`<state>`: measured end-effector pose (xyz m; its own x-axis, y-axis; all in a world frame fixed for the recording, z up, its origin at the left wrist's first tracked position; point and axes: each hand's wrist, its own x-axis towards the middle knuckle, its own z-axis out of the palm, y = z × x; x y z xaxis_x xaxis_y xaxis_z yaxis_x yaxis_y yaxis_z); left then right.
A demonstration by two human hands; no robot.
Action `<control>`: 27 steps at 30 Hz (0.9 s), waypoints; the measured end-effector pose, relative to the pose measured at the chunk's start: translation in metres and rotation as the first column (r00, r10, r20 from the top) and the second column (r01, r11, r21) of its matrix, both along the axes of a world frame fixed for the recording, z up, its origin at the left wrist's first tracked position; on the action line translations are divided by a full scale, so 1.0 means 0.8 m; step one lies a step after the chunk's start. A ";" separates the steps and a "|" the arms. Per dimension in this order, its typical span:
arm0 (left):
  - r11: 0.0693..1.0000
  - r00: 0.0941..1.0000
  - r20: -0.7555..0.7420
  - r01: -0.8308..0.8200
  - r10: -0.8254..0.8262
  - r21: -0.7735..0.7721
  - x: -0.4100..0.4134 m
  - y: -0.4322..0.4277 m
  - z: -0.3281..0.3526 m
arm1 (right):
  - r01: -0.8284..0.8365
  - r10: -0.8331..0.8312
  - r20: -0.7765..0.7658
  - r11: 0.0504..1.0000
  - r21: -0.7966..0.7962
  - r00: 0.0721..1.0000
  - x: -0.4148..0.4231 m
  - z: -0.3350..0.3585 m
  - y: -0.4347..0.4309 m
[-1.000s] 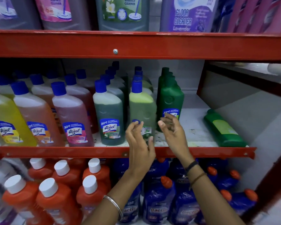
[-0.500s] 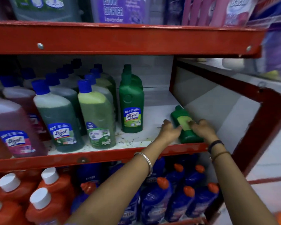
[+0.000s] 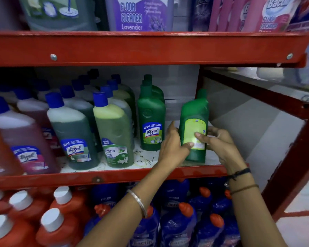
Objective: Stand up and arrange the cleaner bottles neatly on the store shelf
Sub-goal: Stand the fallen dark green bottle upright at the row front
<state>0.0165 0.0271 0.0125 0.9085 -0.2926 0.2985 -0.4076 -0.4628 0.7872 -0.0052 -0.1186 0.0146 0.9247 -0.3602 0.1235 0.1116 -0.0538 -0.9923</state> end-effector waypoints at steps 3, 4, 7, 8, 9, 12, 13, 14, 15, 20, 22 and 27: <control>0.998 0.995 0.083 -0.060 0.061 -0.013 -0.012 0.039 0.002 | -0.059 0.068 0.115 0.995 -0.086 0.991 0.001 0.007 0.033; 0.996 0.990 0.115 -0.084 0.085 -0.014 -0.015 0.050 0.001 | -0.073 0.089 0.143 0.991 -0.115 0.986 0.002 0.008 0.045; 0.986 0.967 0.205 -0.164 0.154 0.029 -0.022 0.079 -0.005 | -0.123 0.159 0.191 0.974 -0.190 0.969 0.008 0.003 0.075; 0.982 0.960 0.224 -0.181 0.167 0.044 -0.022 0.090 -0.007 | -0.146 0.186 0.198 0.969 -0.200 0.963 0.011 -0.002 0.085; 0.980 0.957 0.232 -0.190 0.172 0.057 -0.022 0.097 -0.009 | -0.163 0.203 0.198 0.966 -0.203 0.959 0.013 -0.008 0.092; 0.974 0.955 0.234 -0.210 0.184 0.089 -0.023 0.114 -0.017 | -0.179 0.216 0.199 0.965 -0.189 0.956 0.017 -0.028 0.109; 0.972 0.954 0.238 -0.212 0.183 0.100 -0.024 0.119 -0.019 | -0.172 0.209 0.210 0.968 -0.181 0.955 0.018 -0.033 0.115; 0.971 0.954 0.240 -0.212 0.182 0.108 -0.025 0.120 -0.021 | -0.160 0.194 0.228 0.974 -0.163 0.954 0.017 -0.037 0.117; 0.971 0.953 0.239 -0.215 0.185 0.108 -0.027 0.122 -0.023 | -0.144 0.174 0.244 0.980 -0.137 0.954 0.017 -0.039 0.119; 0.973 0.943 0.262 -0.227 0.207 0.047 -0.032 0.124 -0.029 | -0.079 0.133 0.220 0.968 -0.237 0.966 0.006 -0.042 0.125; 0.985 0.941 0.293 -0.175 0.167 0.003 -0.036 0.123 -0.030 | -0.034 0.095 0.187 0.951 -0.308 0.978 0.005 -0.040 0.136; 0.996 0.947 0.312 -0.064 0.079 -0.058 -0.033 0.136 -0.040 | 0.046 0.029 0.230 0.949 -0.311 0.973 0.005 -0.032 0.150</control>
<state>-0.0103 0.1355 -0.0198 0.7846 -0.2090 0.5837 -0.6048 -0.4656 0.6461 -0.0008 0.0014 -0.0111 0.8551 -0.2769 0.4382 0.3313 -0.3583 -0.8729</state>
